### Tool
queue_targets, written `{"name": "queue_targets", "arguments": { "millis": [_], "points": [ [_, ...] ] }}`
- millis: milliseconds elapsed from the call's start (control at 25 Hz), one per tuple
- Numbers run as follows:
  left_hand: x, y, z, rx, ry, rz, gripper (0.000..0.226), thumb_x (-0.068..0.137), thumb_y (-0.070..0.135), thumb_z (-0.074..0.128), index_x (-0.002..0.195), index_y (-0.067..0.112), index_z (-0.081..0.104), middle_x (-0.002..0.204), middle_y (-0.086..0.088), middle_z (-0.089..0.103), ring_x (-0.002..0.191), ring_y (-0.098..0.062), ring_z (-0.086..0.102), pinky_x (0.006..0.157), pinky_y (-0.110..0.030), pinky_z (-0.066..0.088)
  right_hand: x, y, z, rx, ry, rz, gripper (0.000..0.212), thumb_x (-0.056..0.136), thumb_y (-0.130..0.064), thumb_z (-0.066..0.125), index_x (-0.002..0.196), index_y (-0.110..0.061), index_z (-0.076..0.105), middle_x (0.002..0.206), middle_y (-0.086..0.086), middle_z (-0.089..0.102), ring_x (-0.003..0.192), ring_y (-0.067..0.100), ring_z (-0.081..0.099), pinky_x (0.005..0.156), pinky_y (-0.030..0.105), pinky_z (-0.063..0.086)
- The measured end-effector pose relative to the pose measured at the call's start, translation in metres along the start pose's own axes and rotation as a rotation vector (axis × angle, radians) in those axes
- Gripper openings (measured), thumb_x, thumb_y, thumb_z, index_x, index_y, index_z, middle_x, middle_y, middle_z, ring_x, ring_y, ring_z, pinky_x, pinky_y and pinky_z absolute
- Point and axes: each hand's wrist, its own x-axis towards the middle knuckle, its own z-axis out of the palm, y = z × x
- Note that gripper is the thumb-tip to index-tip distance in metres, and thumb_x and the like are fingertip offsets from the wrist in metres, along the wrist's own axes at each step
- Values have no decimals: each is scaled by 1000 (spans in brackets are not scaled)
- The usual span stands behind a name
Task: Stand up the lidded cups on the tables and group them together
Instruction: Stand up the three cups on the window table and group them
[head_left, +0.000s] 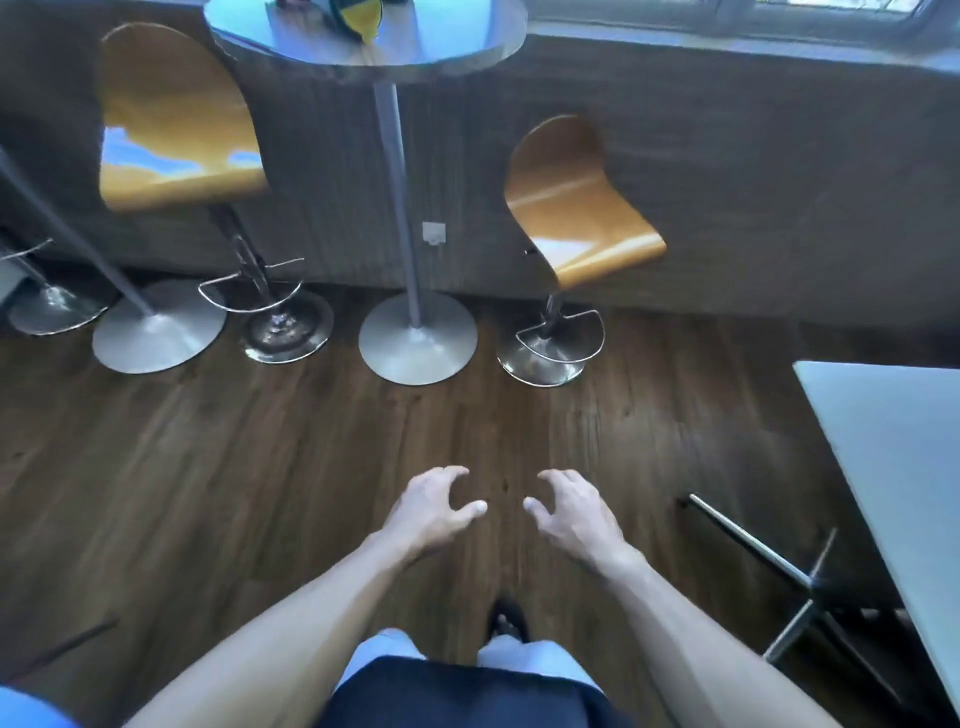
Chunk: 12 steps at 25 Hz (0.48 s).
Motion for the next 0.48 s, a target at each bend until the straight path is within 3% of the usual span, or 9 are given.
{"name": "queue_targets", "arguments": {
  "millis": [320, 480],
  "points": [
    [143, 35, -55, -30, 15, -18, 59, 81, 48, 64, 133, 24, 51, 138, 1, 53, 128, -17, 47, 103, -33, 40, 148, -10, -47, -30, -21, -11, 52, 90, -47, 53, 134, -20, 50, 134, -1, 52, 125, 21, 48, 97, 39, 45],
    [224, 41, -102, -14, 34, 74, 58, 82, 49, 62, 133, 25, 50, 139, 1, 51, 128, -17, 46, 104, -35, 40, 230, -43, -76, -13, 77, -28, 48, 89, -46, 54, 130, -22, 53, 133, -4, 53, 122, 20, 50, 95, 38, 46]
  ]
}}
